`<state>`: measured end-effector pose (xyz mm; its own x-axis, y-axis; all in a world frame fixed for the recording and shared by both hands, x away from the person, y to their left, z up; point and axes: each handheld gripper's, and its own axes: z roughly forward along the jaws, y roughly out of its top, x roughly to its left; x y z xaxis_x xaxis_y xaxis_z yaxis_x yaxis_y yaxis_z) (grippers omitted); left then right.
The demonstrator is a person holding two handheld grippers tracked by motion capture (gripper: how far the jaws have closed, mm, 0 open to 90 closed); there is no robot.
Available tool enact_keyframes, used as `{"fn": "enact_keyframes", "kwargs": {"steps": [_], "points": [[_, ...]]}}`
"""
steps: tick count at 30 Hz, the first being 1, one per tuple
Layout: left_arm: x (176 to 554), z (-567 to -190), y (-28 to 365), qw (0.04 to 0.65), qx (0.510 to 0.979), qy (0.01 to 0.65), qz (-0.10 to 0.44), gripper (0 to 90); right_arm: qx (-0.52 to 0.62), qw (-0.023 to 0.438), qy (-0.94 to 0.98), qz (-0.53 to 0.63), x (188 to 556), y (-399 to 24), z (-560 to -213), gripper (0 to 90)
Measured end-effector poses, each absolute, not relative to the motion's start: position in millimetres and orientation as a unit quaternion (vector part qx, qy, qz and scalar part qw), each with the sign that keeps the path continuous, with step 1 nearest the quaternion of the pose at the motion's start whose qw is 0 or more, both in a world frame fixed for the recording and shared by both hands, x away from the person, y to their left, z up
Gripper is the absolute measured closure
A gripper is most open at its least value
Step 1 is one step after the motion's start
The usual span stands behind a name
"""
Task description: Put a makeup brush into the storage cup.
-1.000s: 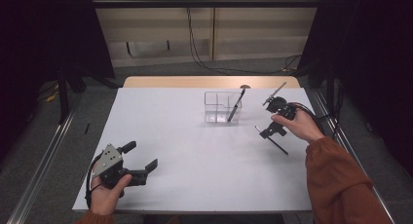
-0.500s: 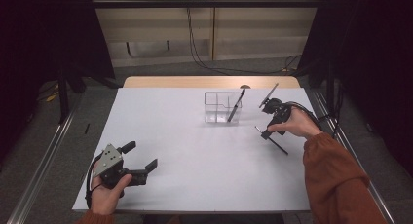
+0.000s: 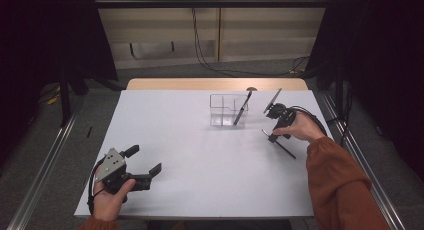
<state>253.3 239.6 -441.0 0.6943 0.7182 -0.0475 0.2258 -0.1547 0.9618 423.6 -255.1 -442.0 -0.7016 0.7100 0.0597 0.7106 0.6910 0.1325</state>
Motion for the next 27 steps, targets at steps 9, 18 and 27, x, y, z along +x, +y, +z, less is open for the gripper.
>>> {"fn": "enact_keyframes", "kwargs": {"steps": [9,18,27], "points": [[253.2,-440.9,239.4,0.563,0.728,0.324,0.218,2.5,-0.379,0.007,-0.923,-0.057,426.5,-251.5,-451.9,55.1],[252.9,-441.8,238.0,0.561,0.731,0.322,0.218,2.5,-0.389,0.002,-0.92,-0.038,426.3,-247.1,-452.1,61.2],[252.8,-441.5,238.2,0.561,0.73,0.323,0.218,2.5,-0.394,0.011,-0.919,-0.029,428.1,-247.8,-452.0,79.6]]}}
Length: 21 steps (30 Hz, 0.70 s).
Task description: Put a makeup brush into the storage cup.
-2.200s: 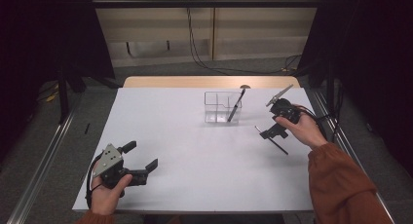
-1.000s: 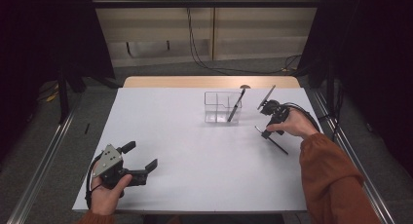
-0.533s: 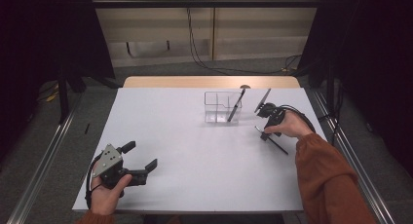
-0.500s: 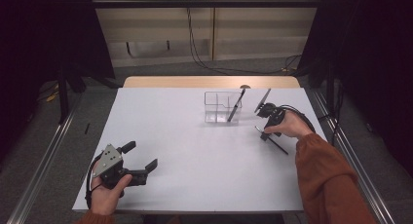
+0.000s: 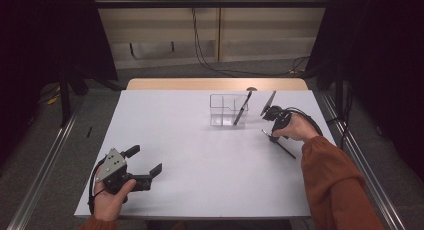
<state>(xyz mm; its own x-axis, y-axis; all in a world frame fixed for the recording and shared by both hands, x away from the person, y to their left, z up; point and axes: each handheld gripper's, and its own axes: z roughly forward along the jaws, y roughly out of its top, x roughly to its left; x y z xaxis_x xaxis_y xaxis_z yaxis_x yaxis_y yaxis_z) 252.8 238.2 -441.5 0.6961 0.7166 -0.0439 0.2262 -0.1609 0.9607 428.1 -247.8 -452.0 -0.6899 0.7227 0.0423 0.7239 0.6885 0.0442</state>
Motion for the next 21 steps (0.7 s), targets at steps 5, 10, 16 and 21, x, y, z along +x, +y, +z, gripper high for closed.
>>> {"fn": "enact_keyframes", "kwargs": {"steps": [5,10,16,21], "points": [[253.0,-441.5,237.8,0.561,0.731,0.321,0.218,2.5,-0.402,0.019,-0.915,-0.021,428.2,-246.1,-451.3,86.7],[253.2,-441.5,238.3,0.562,0.729,0.324,0.218,2.5,-0.402,0.015,-0.915,-0.027,427.4,-247.0,-452.1,86.9],[253.0,-441.2,239.0,0.563,0.728,0.326,0.219,2.5,-0.404,0.014,-0.914,-0.027,426.5,-247.1,-450.9,87.0],[253.1,-441.1,240.6,0.562,0.727,0.328,0.219,2.5,-0.411,0.018,-0.911,-0.028,425.6,-246.9,-450.3,87.0]]}}
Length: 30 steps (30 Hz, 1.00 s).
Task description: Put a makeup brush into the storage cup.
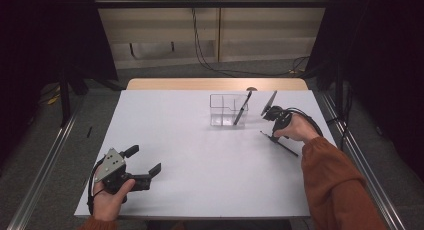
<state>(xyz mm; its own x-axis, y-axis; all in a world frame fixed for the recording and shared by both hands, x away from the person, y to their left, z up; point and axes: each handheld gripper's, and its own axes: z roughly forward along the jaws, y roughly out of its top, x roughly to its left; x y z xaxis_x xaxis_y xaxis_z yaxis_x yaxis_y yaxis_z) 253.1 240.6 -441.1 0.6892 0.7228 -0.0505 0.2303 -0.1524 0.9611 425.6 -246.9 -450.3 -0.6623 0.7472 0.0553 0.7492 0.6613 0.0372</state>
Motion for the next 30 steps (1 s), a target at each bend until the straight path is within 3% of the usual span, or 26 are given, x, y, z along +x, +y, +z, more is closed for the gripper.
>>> {"fn": "enact_keyframes", "kwargs": {"steps": [13,30], "points": [[252.9,-441.0,240.6,0.563,0.726,0.329,0.22,2.5,-0.402,0.012,-0.914,-0.054,415.4,-248.2,-440.7,87.1],[253.1,-440.7,240.6,0.562,0.727,0.327,0.221,2.5,-0.417,-0.03,-0.889,-0.186,397.6,-273.1,-413.2,87.1]]}}
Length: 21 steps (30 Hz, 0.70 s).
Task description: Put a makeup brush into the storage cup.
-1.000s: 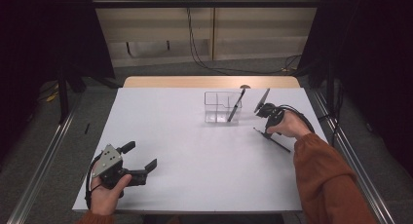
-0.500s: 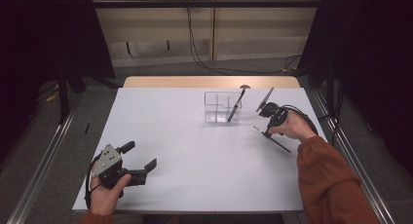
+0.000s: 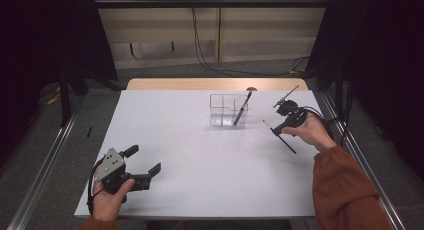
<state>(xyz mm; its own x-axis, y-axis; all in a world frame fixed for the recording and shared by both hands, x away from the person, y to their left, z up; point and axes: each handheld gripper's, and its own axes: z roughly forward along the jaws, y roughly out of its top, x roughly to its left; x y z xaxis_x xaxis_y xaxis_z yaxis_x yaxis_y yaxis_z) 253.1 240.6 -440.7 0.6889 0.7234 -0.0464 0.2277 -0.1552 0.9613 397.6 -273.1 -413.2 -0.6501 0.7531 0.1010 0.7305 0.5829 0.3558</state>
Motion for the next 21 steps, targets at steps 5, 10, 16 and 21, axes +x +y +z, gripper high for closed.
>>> {"fn": "enact_keyframes", "kwargs": {"steps": [5,10,16,21], "points": [[253.2,-440.6,240.6,0.561,0.728,0.327,0.221,2.5,0.434,0.062,0.871,0.224,389.5,-281.2,-407.4,87.1],[253.5,-440.7,240.8,0.561,0.727,0.328,0.22,2.5,0.452,0.086,0.849,0.259,382.5,-288.7,-402.6,87.1],[253.6,-440.8,240.6,0.561,0.728,0.328,0.22,2.5,0.461,0.092,0.83,0.3,374.8,-294.3,-409.8,87.0],[253.9,-440.6,240.7,0.561,0.728,0.328,0.221,2.5,0.453,0.096,0.825,0.324,368.5,-294.2,-412.6,87.1]]}}
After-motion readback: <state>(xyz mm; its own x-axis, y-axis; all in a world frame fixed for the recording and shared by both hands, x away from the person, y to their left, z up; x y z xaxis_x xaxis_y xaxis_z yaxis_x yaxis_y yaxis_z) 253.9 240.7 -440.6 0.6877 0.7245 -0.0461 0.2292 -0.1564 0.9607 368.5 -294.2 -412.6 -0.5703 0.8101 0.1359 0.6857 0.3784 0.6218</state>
